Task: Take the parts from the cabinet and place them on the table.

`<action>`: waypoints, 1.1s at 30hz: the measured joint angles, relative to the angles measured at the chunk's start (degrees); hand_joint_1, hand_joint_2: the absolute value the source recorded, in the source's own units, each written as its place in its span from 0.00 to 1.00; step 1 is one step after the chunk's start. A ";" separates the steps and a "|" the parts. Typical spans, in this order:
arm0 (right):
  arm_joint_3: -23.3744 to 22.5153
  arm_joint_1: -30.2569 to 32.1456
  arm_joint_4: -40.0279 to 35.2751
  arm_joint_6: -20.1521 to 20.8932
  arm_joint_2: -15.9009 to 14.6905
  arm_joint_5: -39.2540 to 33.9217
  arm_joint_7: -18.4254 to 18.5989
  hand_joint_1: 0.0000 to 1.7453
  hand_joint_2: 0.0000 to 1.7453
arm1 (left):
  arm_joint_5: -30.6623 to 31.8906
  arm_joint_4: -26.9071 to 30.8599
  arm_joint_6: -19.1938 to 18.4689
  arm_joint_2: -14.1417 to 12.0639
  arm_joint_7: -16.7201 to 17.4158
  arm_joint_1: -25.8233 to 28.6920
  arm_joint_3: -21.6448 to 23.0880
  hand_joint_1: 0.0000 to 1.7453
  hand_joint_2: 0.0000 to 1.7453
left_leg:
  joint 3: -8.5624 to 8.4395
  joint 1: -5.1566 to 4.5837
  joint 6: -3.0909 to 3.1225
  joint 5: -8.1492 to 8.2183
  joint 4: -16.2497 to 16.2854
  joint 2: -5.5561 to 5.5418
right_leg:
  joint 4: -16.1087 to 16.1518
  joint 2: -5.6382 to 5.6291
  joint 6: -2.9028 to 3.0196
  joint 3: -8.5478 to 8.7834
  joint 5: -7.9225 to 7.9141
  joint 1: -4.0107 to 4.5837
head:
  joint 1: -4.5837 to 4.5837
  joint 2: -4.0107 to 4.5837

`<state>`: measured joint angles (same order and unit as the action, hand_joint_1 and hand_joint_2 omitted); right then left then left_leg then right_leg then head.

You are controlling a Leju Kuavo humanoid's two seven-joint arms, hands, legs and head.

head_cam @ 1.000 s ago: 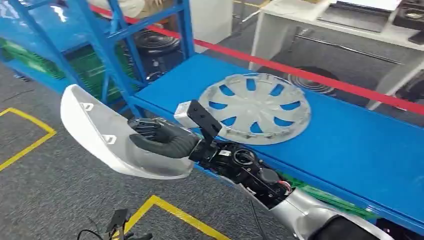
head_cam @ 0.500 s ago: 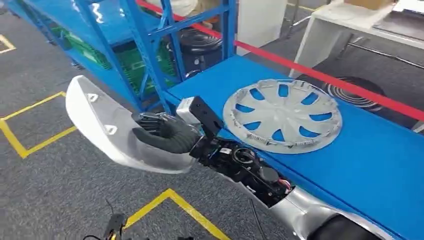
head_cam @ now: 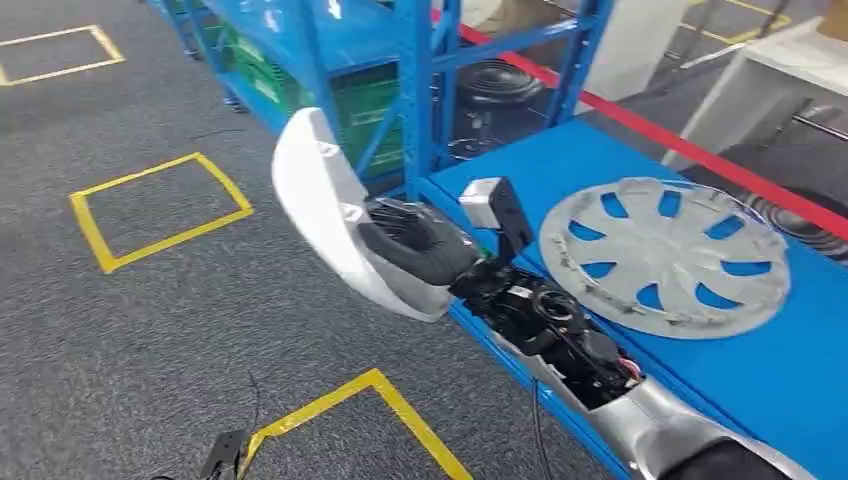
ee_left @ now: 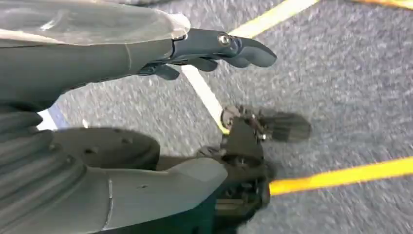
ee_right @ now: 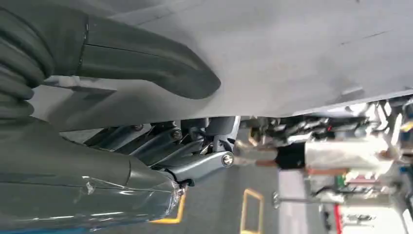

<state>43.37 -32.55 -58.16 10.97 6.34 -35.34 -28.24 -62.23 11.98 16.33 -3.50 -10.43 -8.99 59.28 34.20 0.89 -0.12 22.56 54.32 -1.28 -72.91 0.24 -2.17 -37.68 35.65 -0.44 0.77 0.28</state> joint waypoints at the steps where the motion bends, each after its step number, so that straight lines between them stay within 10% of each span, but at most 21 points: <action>1: -0.31 0.55 -0.30 -0.15 -0.41 0.02 0.07 1.00 1.00 | 0.06 0.00 -0.02 0.17 0.02 0.08 0.00 0.00 1.00 | -0.03 -0.06 0.03 0.02 0.04 -0.79 | -0.86 -0.07 0.10 -0.81 -0.55 0.01 | -0.09 0.00; 5: -1.42 1.30 -2.62 -0.15 -1.29 0.11 0.55 1.00 1.00 | 0.00 0.00 0.64 0.44 0.46 0.33 -0.02 0.00 1.00 | -0.19 -0.07 -0.04 0.07 0.22 -3.84 | 15.04 -2.83 1.21 5.36 -10.33 0.02 | -0.46 0.00; 6: -1.68 1.47 -3.08 -0.11 -1.60 0.11 0.66 1.00 1.00 | -0.20 0.00 0.77 0.55 0.46 0.37 -0.09 0.00 1.00 | 0.12 -0.36 -0.25 0.09 0.48 -4.40 | 16.87 -5.31 1.52 6.06 -10.17 -0.09 | -0.37 0.00; 10: -2.36 2.50 -5.66 0.11 -2.30 0.11 1.97 1.00 1.00 | -2.53 0.00 1.25 0.53 -0.35 1.44 -0.81 0.00 1.00 | 0.46 0.03 -1.80 -0.52 -0.18 -6.59 | 17.93 -3.35 2.18 6.49 -10.48 -0.08 | -0.51 0.00; 12: -2.58 2.60 -6.82 -0.11 -2.32 0.11 2.19 1.00 1.00 | -3.89 0.00 1.25 0.66 -0.98 1.69 -1.42 0.00 1.00 | 1.87 -0.15 -1.70 1.88 3.21 -1.74 | 18.90 -2.12 2.47 7.10 -10.94 -0.30 | 0.18 0.00; 16: -2.98 3.69 -8.02 -0.35 -2.89 0.18 2.69 1.00 1.00 | -4.00 0.00 1.25 1.12 -1.44 1.52 -2.40 0.00 1.00 | 9.56 0.09 -2.45 8.24 19.01 0.57 | 18.89 1.13 2.82 7.10 -10.76 0.01 | 1.20 0.00; 19: -3.02 4.02 -8.53 -0.59 -3.00 0.74 2.82 1.00 1.00 | -3.50 0.00 1.14 1.22 -1.44 1.53 -2.54 0.00 1.00 | 6.06 0.22 -2.57 4.33 12.52 1.00 | 18.87 2.60 2.62 7.19 -10.57 0.00 | 1.42 0.00; 24: -3.04 4.02 -8.63 -0.61 -3.00 0.79 2.80 1.00 1.00 | -3.45 0.00 1.14 1.22 -1.44 1.51 -2.54 0.00 1.00 | 5.53 0.23 -2.55 3.89 11.52 1.08 | 18.87 2.70 2.60 7.22 -10.56 0.00 | 1.46 0.00; 27: -3.50 4.00 -9.29 -0.68 -3.06 0.81 2.80 1.00 1.00 | -3.10 0.00 1.05 1.51 -1.18 0.90 -2.56 0.00 1.00 | -0.68 -0.17 -2.42 1.01 0.09 5.69 | 18.69 3.94 1.84 7.51 -10.05 0.37 | 2.07 0.00; 28: -3.83 4.04 -10.08 -0.68 -3.30 0.83 2.89 1.00 1.00 | -2.97 0.00 1.05 1.51 -0.92 0.65 -2.62 0.00 1.00 | -0.65 -0.47 -0.37 0.62 -0.06 2.37 | 18.52 5.93 0.36 8.19 -9.33 0.37 | 1.20 0.00; 30: -3.96 4.02 -10.49 -0.66 -3.35 0.83 2.78 1.00 1.00 | -2.97 0.00 1.07 1.49 -0.90 0.54 -2.62 0.00 1.00 | -0.86 -0.19 0.36 0.47 -0.25 1.37 | 12.51 1.33 -0.07 5.81 -5.32 -0.08 | 0.70 0.00; 33: -3.98 4.68 -10.49 -0.74 -3.83 0.83 2.84 1.00 1.00 | -2.95 0.00 1.03 1.60 -0.90 0.53 -2.62 0.00 1.00 | -0.87 -0.39 0.58 0.50 -0.23 -0.76 | -1.31 -0.08 -0.15 -1.05 -0.22 -0.05 | 0.11 0.00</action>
<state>39.39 -27.87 -68.65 10.23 2.51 -34.51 -25.40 -65.18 11.98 17.35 -1.90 -11.32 -8.46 56.65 33.34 0.50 0.46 23.07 54.10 -2.03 -74.22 0.16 -2.32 -38.74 35.43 -0.49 0.87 0.28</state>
